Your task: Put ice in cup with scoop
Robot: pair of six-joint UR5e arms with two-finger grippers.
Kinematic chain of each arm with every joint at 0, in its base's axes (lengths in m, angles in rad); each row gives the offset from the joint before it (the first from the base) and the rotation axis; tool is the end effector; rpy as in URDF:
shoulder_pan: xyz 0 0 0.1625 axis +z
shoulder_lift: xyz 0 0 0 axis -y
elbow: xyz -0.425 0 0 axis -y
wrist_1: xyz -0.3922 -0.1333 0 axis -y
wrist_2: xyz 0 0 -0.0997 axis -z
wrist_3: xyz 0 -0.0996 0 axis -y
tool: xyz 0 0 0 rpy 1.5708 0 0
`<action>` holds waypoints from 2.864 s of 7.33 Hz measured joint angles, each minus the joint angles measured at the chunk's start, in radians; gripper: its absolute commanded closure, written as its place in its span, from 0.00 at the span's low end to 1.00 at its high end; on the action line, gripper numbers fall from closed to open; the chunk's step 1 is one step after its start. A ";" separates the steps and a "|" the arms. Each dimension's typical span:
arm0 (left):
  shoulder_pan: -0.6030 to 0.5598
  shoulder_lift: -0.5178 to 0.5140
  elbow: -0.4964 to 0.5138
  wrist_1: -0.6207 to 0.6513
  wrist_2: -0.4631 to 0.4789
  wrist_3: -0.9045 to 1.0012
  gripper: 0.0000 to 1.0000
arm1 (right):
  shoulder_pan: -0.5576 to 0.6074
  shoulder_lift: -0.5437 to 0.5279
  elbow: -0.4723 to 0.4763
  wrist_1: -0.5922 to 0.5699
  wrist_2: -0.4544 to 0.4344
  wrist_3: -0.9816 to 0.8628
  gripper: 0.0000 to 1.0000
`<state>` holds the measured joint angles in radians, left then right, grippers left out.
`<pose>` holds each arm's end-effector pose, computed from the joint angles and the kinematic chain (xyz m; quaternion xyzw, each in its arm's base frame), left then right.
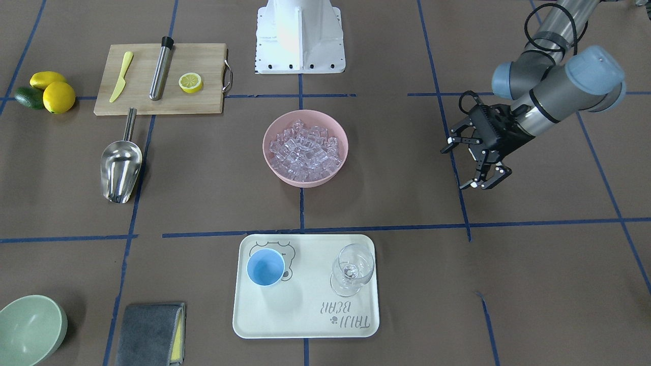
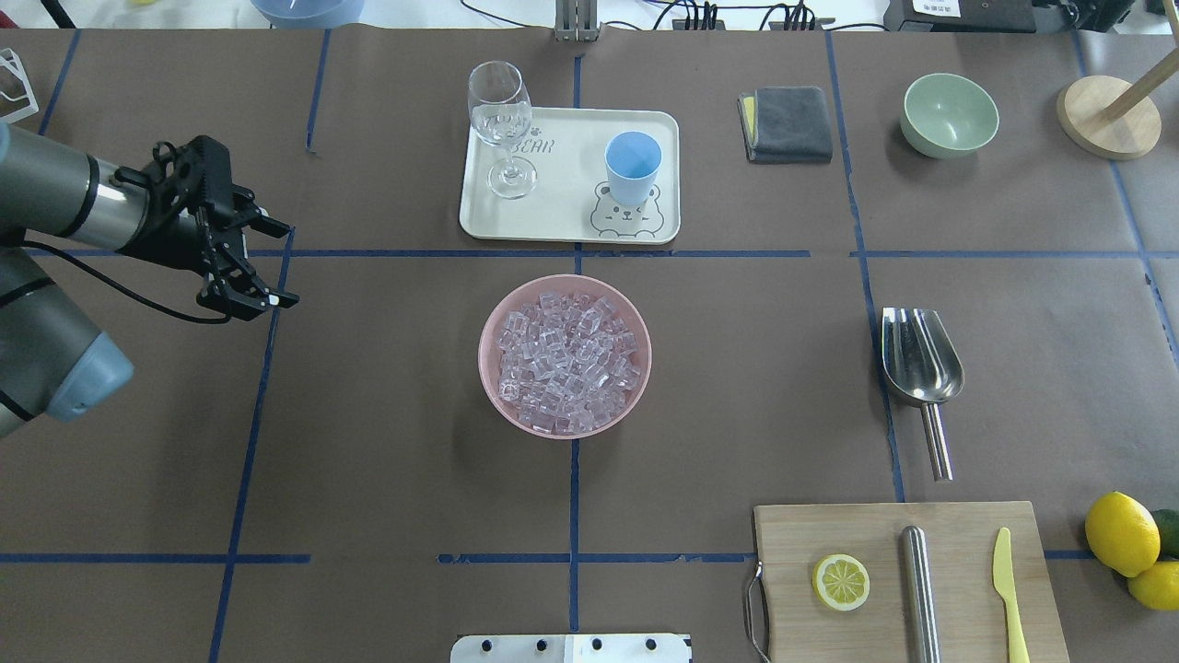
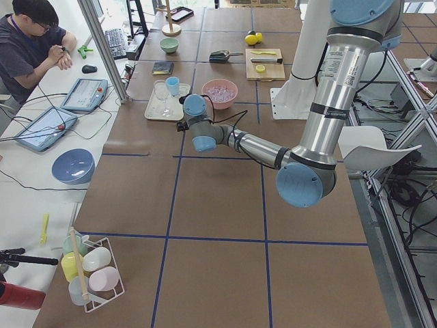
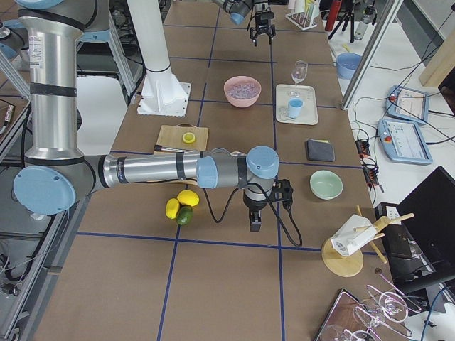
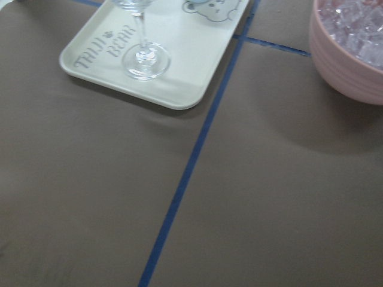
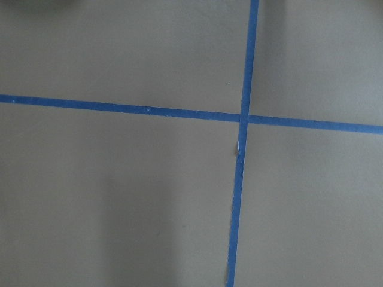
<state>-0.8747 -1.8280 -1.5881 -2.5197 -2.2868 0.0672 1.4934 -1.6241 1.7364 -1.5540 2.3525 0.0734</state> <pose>0.3263 -0.4965 0.3990 0.4228 0.4392 0.4723 0.6367 0.0262 -0.4785 0.6002 0.0308 -0.3836 -0.0264 0.9226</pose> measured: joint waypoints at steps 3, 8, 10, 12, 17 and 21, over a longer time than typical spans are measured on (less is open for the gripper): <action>0.133 -0.033 0.055 -0.115 0.112 0.003 0.00 | -0.081 0.012 0.023 0.104 0.026 0.115 0.00; 0.243 -0.107 0.130 -0.199 0.174 -0.007 0.00 | -0.320 0.088 0.164 0.148 -0.048 0.465 0.00; 0.251 -0.120 0.135 -0.199 0.185 -0.010 0.00 | -0.441 0.185 0.172 0.140 -0.097 0.646 0.00; 0.252 -0.124 0.139 -0.199 0.190 -0.012 0.00 | -0.540 0.256 0.175 0.119 -0.132 0.792 0.00; 0.288 -0.195 0.180 -0.192 0.199 -0.064 0.00 | -0.667 0.165 0.338 0.041 -0.177 0.957 0.00; 0.323 -0.222 0.183 -0.195 0.254 -0.097 0.00 | -0.765 0.141 0.354 0.043 -0.279 1.085 0.01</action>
<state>-0.5518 -2.0502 -1.4051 -2.7151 -2.0331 -0.0296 0.7286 -1.4830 2.0904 -1.5109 2.0738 1.1585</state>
